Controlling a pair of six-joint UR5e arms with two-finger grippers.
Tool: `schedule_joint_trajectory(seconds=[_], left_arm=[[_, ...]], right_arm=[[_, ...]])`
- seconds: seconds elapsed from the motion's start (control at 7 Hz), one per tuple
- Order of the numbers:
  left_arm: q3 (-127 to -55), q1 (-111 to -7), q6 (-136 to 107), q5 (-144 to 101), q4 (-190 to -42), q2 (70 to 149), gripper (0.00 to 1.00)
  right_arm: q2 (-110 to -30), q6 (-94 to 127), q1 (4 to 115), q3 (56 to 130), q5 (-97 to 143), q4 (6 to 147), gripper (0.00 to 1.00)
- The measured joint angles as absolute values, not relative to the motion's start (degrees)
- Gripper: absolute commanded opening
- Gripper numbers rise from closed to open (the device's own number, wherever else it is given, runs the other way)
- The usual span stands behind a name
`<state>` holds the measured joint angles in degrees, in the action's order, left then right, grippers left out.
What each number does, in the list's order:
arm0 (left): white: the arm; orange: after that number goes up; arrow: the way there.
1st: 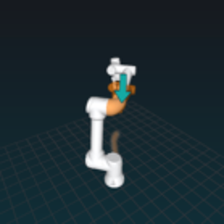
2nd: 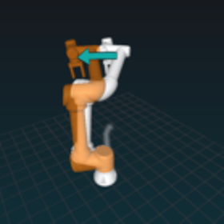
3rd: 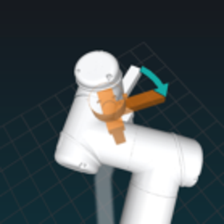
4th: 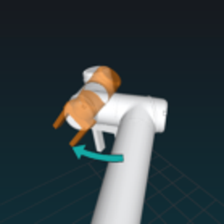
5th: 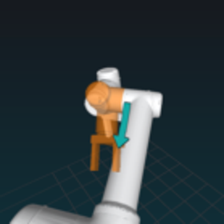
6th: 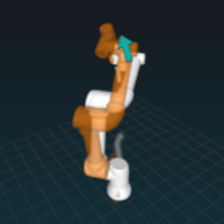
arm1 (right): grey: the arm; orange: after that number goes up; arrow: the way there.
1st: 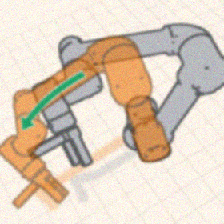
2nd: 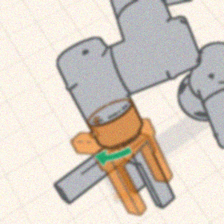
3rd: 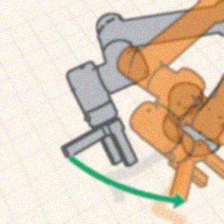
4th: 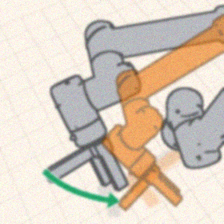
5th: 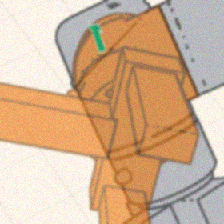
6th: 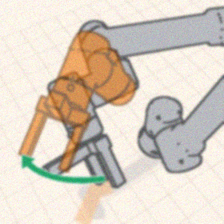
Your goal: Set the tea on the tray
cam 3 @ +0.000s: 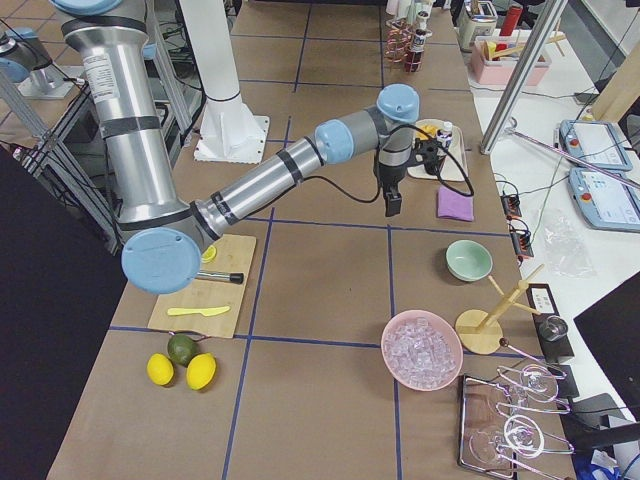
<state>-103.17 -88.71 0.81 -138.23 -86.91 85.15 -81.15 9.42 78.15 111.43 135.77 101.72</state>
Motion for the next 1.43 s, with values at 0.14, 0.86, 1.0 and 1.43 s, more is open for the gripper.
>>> schedule_joint_trajectory(seconds=[0.14,0.86,1.0,1.43], left_arm=[[-101.91,-90.18,3.04,-138.33,-86.96,84.24,1.0],[-99.81,-90.95,5.46,-136.81,-87.43,82.39,1.0],[-99.54,-90.92,5.36,-136.82,-87.45,82.76,1.0],[-98.98,-90.88,5.33,-136.84,-87.56,83.78,1.0]], right_arm=[[-85.44,0.28,82.79,110.07,136.76,101.77,1.0],[-94.59,-16.49,92.88,99.48,141.53,101.29,1.0],[-95.02,-16.79,94.06,97.45,141.66,101.26,1.0],[-96.66,-16.39,95.49,95.52,141.44,99.13,1.0]])
